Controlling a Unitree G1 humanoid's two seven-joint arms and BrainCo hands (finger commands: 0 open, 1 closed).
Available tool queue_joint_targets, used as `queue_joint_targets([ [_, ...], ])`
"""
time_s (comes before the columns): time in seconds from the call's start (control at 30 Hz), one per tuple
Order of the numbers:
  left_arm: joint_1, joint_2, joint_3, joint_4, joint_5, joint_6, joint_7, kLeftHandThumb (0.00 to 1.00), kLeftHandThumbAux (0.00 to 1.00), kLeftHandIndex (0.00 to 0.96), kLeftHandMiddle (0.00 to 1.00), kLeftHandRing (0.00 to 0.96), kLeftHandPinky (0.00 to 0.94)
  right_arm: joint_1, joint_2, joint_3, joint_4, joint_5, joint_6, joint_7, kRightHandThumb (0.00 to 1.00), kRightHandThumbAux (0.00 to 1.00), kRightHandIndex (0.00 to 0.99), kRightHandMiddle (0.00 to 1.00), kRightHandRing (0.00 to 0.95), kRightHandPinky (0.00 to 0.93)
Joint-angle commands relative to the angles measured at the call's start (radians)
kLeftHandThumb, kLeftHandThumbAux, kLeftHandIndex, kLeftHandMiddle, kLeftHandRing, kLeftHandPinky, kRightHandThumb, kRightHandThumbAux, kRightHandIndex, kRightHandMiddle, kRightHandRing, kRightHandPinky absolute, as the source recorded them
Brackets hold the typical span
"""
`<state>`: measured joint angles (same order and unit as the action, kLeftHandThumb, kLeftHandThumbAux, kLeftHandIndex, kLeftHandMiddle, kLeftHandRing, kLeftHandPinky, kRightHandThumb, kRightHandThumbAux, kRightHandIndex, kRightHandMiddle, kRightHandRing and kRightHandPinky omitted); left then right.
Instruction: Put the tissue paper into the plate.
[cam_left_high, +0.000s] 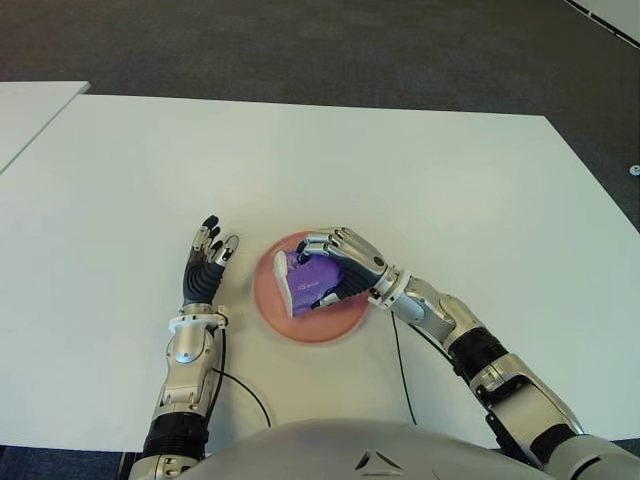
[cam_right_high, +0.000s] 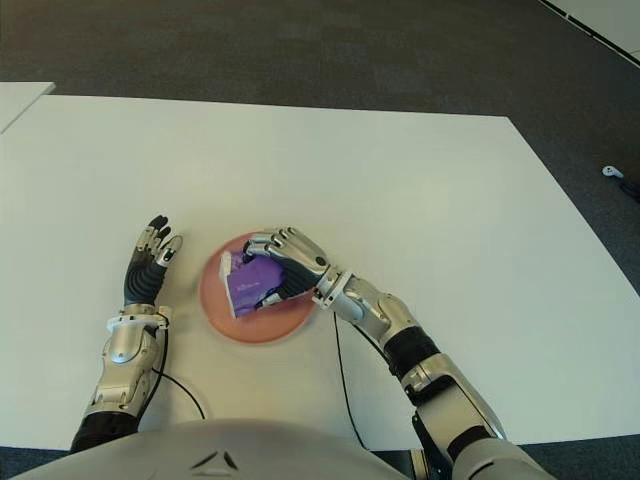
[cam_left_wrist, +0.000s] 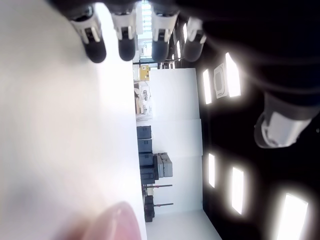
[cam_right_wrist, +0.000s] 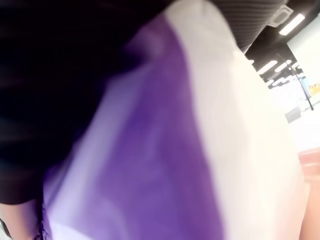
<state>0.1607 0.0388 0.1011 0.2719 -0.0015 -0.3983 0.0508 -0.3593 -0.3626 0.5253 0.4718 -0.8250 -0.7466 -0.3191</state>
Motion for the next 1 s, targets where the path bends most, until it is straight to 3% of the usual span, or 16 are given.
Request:
queue_joint_targets([
  [0.03,0.032,-0.011,-0.004,0.033,-0.004,0.039,-0.004,0.000,0.469,0.000,0.000,0.000,0.000,-0.005,-0.001,0.016,0.045,-0.024,0.013,-0.003,0.747,0.709,0.441,0.838,0.835,0.840],
  [0.3,0.035,-0.015,-0.003,0.030,0.000,0.033,0.003,0.000,0.476,0.000,0.000,0.000,0.000,-0.027,0.015,0.029,0.098,-0.053,0.051,-0.047,0.749,0.708,0.441,0.855,0.850,0.849],
  [0.47,0.043,-0.018,-0.003,0.018,-0.001,0.040,0.004,0.000,0.475,0.000,0.000,0.000,0.000,-0.028,0.031,0.030,0.136,-0.029,0.070,-0.028,0.748,0.708,0.441,0.851,0.845,0.843],
  [0.6,0.047,-0.018,-0.002,0.009,-0.003,0.049,0.002,0.000,0.472,0.000,0.000,0.000,0.000,-0.028,0.036,0.031,0.153,0.015,0.048,0.013,0.733,0.707,0.438,0.780,0.766,0.731],
  [0.63,0.047,-0.018,-0.002,0.009,-0.003,0.051,0.001,0.000,0.473,0.000,0.000,0.000,0.000,-0.030,0.033,0.035,0.156,0.020,0.042,0.023,0.717,0.709,0.430,0.627,0.597,0.569],
  [0.67,0.048,-0.017,-0.001,0.008,-0.003,0.052,0.001,0.000,0.473,0.000,0.000,0.000,0.000,-0.033,0.025,0.042,0.152,0.016,0.039,0.040,0.711,0.710,0.427,0.572,0.536,0.510],
  [0.7,0.048,-0.017,-0.001,0.008,-0.003,0.053,0.000,0.000,0.474,0.000,0.000,0.000,0.000,-0.035,0.019,0.048,0.149,0.014,0.038,0.051,0.576,0.645,0.344,0.428,0.381,0.356],
  [0.77,0.049,-0.015,0.000,0.007,-0.003,0.057,-0.001,0.000,0.475,0.000,0.000,0.000,0.000,-0.040,-0.009,0.070,0.113,-0.018,0.050,0.098,0.376,0.558,0.185,0.215,0.180,0.164],
  [0.83,0.049,-0.015,0.000,0.007,-0.003,0.060,-0.001,0.000,0.476,0.000,0.000,0.000,0.000,-0.041,-0.030,0.084,0.081,-0.041,0.063,0.129,0.271,0.512,0.095,0.110,0.092,0.084],
  [1.0,0.047,-0.013,0.002,0.014,-0.006,0.057,-0.004,0.000,0.482,0.000,0.000,0.000,0.000,-0.042,-0.065,0.104,0.022,-0.083,0.085,0.156,0.134,0.431,0.015,0.018,0.015,0.013],
])
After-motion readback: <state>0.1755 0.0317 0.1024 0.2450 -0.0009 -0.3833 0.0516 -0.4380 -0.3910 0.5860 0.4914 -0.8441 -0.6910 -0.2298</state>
